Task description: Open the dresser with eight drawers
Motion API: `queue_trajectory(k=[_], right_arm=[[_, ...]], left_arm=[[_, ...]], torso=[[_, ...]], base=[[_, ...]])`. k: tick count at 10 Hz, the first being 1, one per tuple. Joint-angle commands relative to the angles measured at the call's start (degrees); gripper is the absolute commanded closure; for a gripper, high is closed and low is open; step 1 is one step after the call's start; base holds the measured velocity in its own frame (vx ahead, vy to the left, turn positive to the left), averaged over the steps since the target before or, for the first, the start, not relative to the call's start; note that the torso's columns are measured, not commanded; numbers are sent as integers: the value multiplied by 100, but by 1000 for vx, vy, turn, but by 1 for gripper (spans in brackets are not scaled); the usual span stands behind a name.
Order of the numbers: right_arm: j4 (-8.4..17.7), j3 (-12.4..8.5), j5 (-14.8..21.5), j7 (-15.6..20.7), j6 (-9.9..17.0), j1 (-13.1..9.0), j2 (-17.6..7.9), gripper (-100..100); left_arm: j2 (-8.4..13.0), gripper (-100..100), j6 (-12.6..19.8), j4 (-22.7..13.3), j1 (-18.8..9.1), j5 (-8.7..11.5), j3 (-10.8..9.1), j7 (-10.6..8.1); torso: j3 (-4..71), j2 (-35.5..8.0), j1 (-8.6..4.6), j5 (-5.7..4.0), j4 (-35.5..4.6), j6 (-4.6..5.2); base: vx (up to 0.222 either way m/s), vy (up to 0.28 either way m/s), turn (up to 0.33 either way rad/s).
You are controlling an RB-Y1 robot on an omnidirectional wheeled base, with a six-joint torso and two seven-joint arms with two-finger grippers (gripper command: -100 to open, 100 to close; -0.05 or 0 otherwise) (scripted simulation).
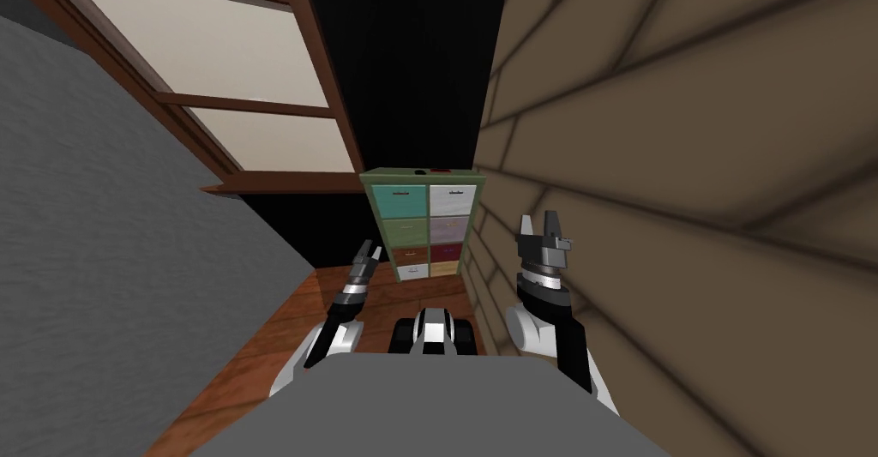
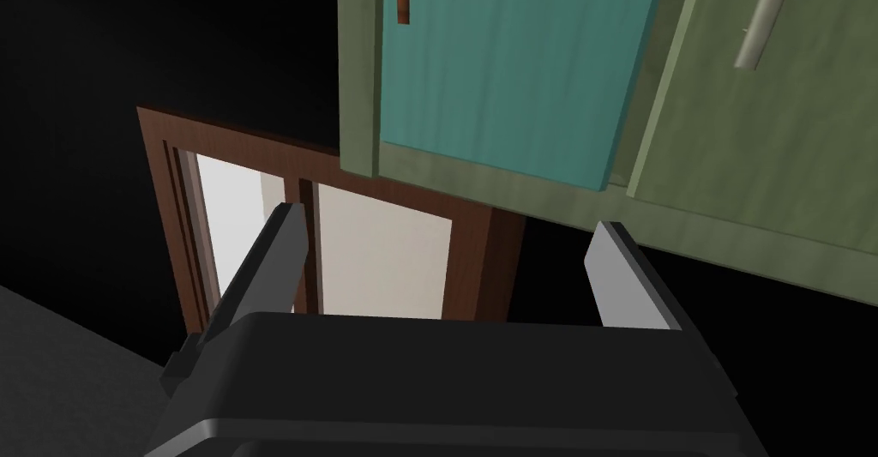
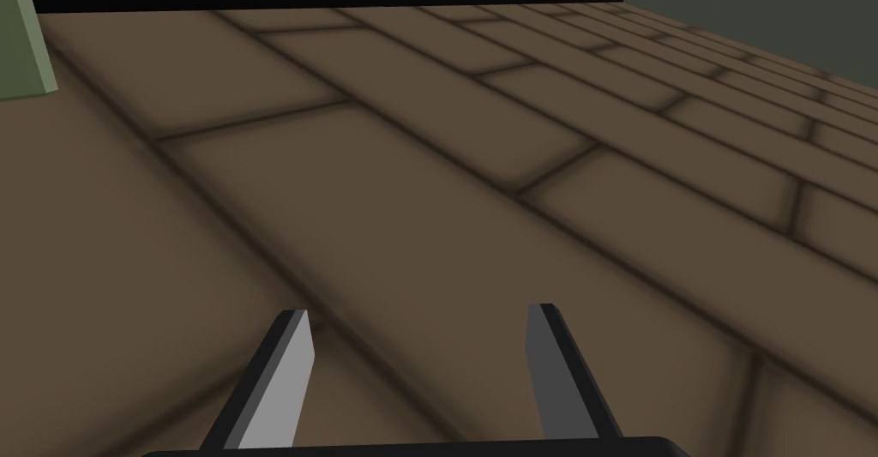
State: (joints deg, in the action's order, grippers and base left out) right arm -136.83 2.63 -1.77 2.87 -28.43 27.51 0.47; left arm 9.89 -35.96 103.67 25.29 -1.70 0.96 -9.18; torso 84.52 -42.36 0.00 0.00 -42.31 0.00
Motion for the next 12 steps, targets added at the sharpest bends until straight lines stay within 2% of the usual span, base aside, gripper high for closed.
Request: queue_trajectory(k=[1,4,5,8,12], right_arm=[[0,0,0,0,0,0,0,0],[0,0,0,0,0,0,0,0],[0,0,0,0,0,0,0,0],[0,0,0,0,0,1,0,0],[0,0,0,0,0,1,0,0]], left_arm=[[-18,-100,-26,-274,-84,32,-37,5],[-44,-100,-72,-617,-171,69,-77,15],[-62,-100,-108,-865,-235,97,-106,22],[-111,-100,-169,-1261,-337,141,-154,32],[-294,-100,-250,-1769,-468,199,-216,45]], torso=[[4,7,-1,0,2,0],[7,10,1,0,3,0],[5,8,-3,-1,2,0],[7,11,-6,-1,3,0],[5,8,0,0,2,0]], base=[[104,-11,4],[108,-11,4],[151,-13,7],[156,-23,7],[133,-14,5]])
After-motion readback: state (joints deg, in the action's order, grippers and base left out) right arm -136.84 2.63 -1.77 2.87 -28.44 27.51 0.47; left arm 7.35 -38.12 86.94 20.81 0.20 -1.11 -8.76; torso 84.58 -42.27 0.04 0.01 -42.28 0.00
